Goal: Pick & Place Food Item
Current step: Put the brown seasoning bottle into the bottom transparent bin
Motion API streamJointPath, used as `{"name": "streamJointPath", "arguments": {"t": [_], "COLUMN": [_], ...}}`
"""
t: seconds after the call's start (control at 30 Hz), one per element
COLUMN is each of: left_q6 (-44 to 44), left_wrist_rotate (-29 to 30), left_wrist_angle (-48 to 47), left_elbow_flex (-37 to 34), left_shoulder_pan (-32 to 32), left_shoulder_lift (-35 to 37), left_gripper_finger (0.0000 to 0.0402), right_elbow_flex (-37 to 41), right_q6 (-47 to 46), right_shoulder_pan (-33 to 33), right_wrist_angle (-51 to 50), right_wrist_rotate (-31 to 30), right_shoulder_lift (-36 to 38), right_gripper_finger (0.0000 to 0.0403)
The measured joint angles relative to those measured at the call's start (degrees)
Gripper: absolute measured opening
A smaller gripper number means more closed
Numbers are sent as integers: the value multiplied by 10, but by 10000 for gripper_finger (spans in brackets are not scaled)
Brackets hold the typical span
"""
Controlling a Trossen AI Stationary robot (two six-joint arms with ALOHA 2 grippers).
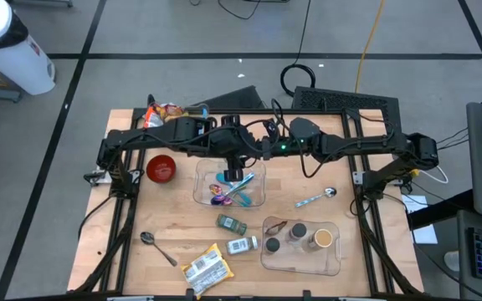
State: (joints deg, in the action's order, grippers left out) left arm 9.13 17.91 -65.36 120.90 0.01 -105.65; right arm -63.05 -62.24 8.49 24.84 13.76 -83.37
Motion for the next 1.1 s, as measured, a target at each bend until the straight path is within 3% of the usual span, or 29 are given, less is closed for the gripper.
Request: {"name": "streamJointPath", "arguments": {"t": [0.47, 0.63, 0.93, 1.1], "left_q6": [-7, -7, -21, -41], "left_wrist_rotate": [-3, -55, -55, -96], "left_wrist_angle": [-5, -11, -47, -40], "left_elbow_flex": [0, -1, -1, -1], "left_shoulder_pan": [-15, -22, -33, -34], "left_shoulder_lift": [0, 4, 16, 33], "left_gripper_finger": [219, 224, 228, 228], "right_elbow_flex": [0, 0, 1, 1], "right_q6": [3, 3, 4, 10], "right_shoulder_pan": [1, 0, -4, -4], "right_wrist_angle": [-13, -39, -52, -56], "right_wrist_rotate": [56, 81, 80, 80], "right_shoulder_lift": [0, 1, 1, 1], "right_gripper_finger": [161, 161, 161, 161]}}
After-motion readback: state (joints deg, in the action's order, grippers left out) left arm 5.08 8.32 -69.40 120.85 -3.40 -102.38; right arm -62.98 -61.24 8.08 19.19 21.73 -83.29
